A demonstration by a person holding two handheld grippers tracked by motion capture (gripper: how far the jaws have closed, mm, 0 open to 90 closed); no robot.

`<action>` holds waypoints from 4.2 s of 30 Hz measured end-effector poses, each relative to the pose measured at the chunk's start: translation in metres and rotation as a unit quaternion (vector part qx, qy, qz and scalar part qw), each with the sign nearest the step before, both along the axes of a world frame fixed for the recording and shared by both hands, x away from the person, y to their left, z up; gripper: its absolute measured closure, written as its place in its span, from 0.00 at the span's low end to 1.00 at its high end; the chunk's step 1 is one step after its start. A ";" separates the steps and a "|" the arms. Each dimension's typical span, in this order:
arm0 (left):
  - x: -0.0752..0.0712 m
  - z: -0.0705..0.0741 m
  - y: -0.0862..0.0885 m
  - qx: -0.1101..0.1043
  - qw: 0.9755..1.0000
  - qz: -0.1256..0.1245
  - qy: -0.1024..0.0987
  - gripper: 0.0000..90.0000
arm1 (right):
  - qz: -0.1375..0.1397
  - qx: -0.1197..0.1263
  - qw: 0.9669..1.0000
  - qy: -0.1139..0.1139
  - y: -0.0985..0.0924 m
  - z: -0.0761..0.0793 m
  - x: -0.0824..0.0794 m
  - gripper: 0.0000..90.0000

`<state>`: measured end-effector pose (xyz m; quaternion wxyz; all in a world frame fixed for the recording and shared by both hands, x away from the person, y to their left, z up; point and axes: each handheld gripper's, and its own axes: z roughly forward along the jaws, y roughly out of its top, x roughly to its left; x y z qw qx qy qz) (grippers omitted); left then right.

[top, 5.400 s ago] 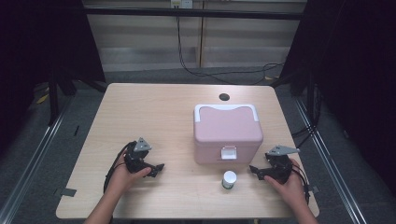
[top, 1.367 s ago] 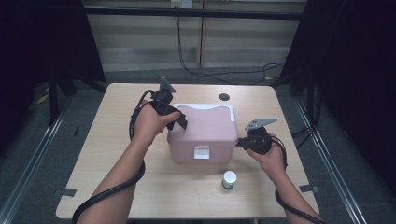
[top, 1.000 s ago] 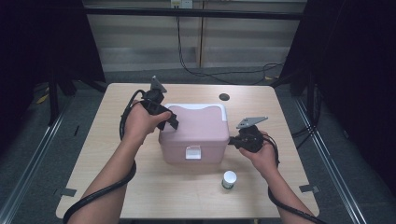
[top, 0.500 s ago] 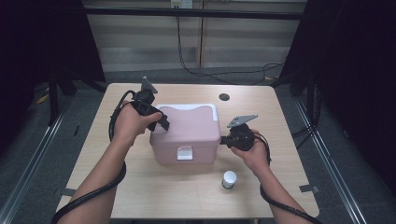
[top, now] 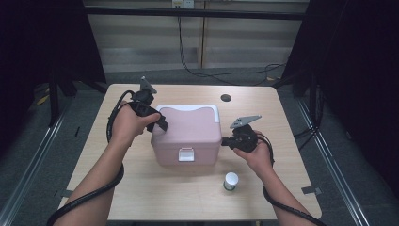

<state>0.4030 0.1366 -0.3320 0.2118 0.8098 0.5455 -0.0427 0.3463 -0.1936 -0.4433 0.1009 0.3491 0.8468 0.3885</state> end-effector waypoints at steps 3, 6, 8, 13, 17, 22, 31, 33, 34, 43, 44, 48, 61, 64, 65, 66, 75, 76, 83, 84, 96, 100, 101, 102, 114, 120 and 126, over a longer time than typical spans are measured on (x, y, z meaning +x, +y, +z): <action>0.000 0.003 0.002 -0.001 1.000 0.006 -0.007 0.44 | 0.002 0.002 1.000 0.003 -0.001 0.004 -0.001 1.00; 0.001 0.005 0.004 0.003 1.000 0.006 -0.009 0.43 | 0.006 0.006 1.000 0.011 -0.002 0.009 -0.003 1.00; 0.003 0.007 0.008 0.003 1.000 0.011 -0.016 0.43 | 0.006 0.005 1.000 0.018 -0.003 0.014 -0.004 1.00; 0.005 0.010 0.014 -0.005 1.000 0.022 -0.019 0.41 | 0.004 0.017 0.999 0.029 -0.009 0.028 -0.005 1.00; 0.006 0.012 0.017 -0.003 0.999 0.025 -0.021 0.40 | 0.003 0.020 0.999 0.027 -0.014 0.042 -0.006 1.00; 0.007 0.012 0.021 0.003 0.999 0.022 -0.023 0.40 | 0.005 0.024 0.999 0.029 -0.015 0.057 -0.007 1.00; 0.009 0.015 0.024 0.006 0.999 0.023 -0.032 0.39 | 0.008 0.024 0.999 0.034 -0.013 0.095 -0.003 1.00; 0.010 0.015 0.023 0.005 0.999 0.023 -0.036 0.38 | 0.010 0.027 0.999 0.033 -0.010 0.101 -0.003 1.00; 0.011 0.015 0.022 0.006 0.999 0.024 -0.039 0.39 | 0.012 0.025 0.999 0.029 -0.008 0.103 -0.002 1.00; 0.016 0.012 0.018 0.004 0.999 0.022 -0.041 0.39 | 0.037 0.036 0.998 0.024 0.018 0.110 0.000 1.00; 0.017 0.012 0.018 0.002 0.999 0.023 -0.042 0.39 | 0.041 0.038 0.998 0.025 0.022 0.110 0.001 1.00; 0.018 0.011 0.018 0.002 0.999 0.025 -0.041 0.38 | 0.051 0.036 0.998 0.025 0.030 0.109 0.001 1.00; 0.025 0.007 0.020 0.003 0.998 0.034 -0.048 0.36 | 0.062 0.035 0.997 0.025 0.046 0.097 0.004 1.00; 0.026 0.005 0.019 0.007 0.998 0.028 -0.051 0.36 | 0.065 0.019 0.997 0.029 0.049 0.093 0.005 1.00; 0.026 0.004 0.019 0.008 0.998 0.028 -0.056 0.36 | 0.066 0.014 0.997 0.034 0.050 0.091 0.005 1.00; 0.027 0.004 0.019 0.004 0.998 0.029 -0.062 0.36 | 0.067 0.019 0.997 0.033 0.050 0.090 0.005 1.00; 0.033 -0.002 0.017 -0.003 0.997 0.031 -0.069 0.34 | 0.057 0.045 0.996 0.047 0.045 0.086 0.008 1.00; 0.033 -0.002 0.017 -0.003 0.997 0.031 -0.069 0.34 | 0.057 0.045 0.996 0.046 0.044 0.086 0.008 1.00; 0.039 -0.003 0.007 -0.006 0.997 0.023 -0.077 0.33 | 0.058 0.030 0.997 0.046 0.047 0.088 0.008 1.00; 0.039 -0.003 0.007 -0.006 0.997 0.023 -0.077 0.33 | 0.058 0.030 0.997 0.046 0.047 0.088 0.008 1.00; 0.042 -0.009 -0.004 -0.016 0.996 0.004 -0.083 0.37 | 0.055 0.028 0.997 0.055 0.048 0.089 0.008 1.00; 0.041 -0.006 -0.003 -0.024 0.996 0.007 -0.083 0.36 | 0.052 0.025 0.997 0.058 0.049 0.090 0.008 1.00; 0.041 -0.005 -0.003 -0.029 0.996 0.008 -0.082 0.36 | 0.053 0.022 0.997 0.060 0.049 0.090 0.009 1.00; 0.040 -0.004 -0.002 -0.030 0.996 0.010 -0.084 0.36 | 0.054 0.020 0.996 0.061 0.050 0.090 0.009 1.00; 0.033 0.004 0.000 -0.044 0.995 0.016 -0.092 0.37 | 0.046 0.024 0.997 0.061 0.050 0.090 0.007 1.00; 0.031 0.008 0.001 -0.040 0.995 0.012 -0.092 0.37 | 0.044 0.019 0.997 0.063 0.050 0.090 0.007 1.00; 0.029 0.011 0.002 -0.041 0.995 0.014 -0.089 0.37 | 0.041 0.025 0.997 0.063 0.050 0.090 0.006 1.00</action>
